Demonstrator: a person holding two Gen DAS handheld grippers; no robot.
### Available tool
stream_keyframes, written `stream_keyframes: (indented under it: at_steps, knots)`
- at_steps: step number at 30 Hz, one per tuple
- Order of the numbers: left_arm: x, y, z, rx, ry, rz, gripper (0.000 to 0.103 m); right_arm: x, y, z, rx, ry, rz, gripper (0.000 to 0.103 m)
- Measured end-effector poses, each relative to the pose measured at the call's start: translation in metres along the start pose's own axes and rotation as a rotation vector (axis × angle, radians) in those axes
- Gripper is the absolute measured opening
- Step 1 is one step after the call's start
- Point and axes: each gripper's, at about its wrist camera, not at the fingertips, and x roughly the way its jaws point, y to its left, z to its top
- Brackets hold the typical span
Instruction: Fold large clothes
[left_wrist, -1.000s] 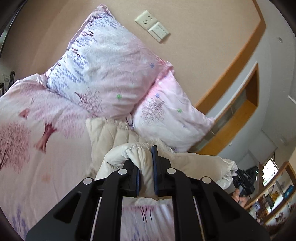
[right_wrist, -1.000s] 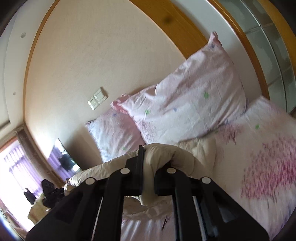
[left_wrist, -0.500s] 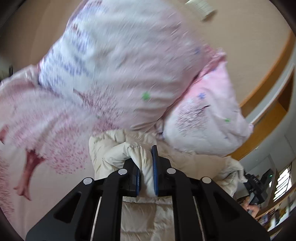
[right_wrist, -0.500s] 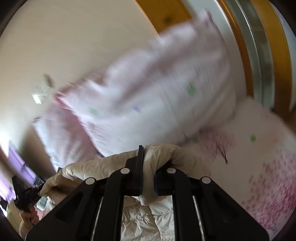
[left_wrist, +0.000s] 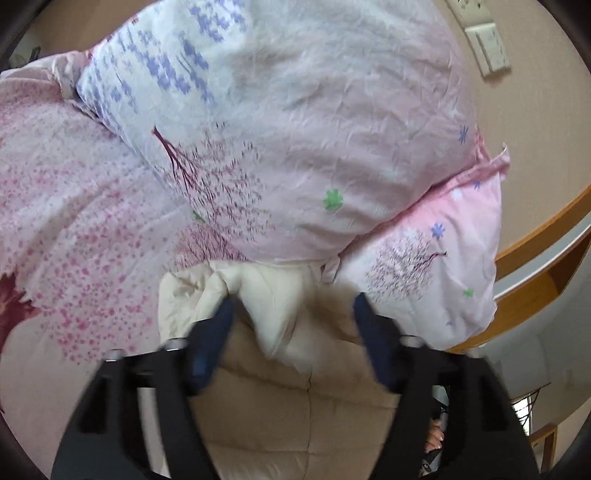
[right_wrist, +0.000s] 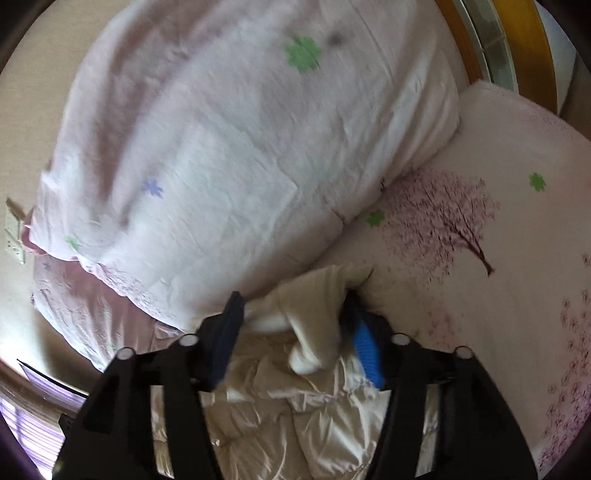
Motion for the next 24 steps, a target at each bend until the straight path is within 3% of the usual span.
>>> stream_keyframes:
  at_steps: [3,4,10,12,13,15,17,20,22,24]
  knots:
    - [-0.013,-0.003,0.004,0.059,-0.009,0.036,0.072,-0.022,0.002,0.006,-0.087,-0.044,-0.009,0.064]
    - [-0.015,-0.005,0.004,0.101,-0.002,0.087,0.072,-0.026,0.002,0.007,-0.126,-0.044,-0.028,0.065]
    - [0.003,0.001,-0.003,0.197,0.122,0.244,0.072,-0.007,-0.005,0.008,-0.247,0.105,-0.143,0.065]
    - [0.01,0.0,-0.008,0.224,0.141,0.258,0.071,0.003,-0.009,0.004,-0.253,0.156,-0.163,0.058]
    - [0.015,-0.002,-0.011,0.244,0.153,0.265,0.066,0.01,-0.011,0.0,-0.251,0.189,-0.162,0.052]
    - [0.022,-0.007,-0.017,0.276,0.168,0.281,0.052,0.019,-0.012,-0.008,-0.252,0.23,-0.168,0.012]
    - [0.026,-0.013,-0.022,0.313,0.169,0.306,0.033,0.012,-0.008,-0.011,-0.266,0.182,-0.157,0.008]
    - [0.019,-0.013,-0.021,0.305,0.147,0.301,0.013,-0.014,-0.004,-0.009,-0.218,0.088,-0.101,0.007]
    - [0.011,-0.007,-0.02,0.275,0.128,0.29,0.011,-0.025,-0.011,-0.009,-0.168,0.048,-0.104,0.006]
    - [0.011,-0.001,-0.021,0.263,0.126,0.294,0.011,-0.019,-0.024,-0.016,-0.132,0.064,-0.197,0.006]
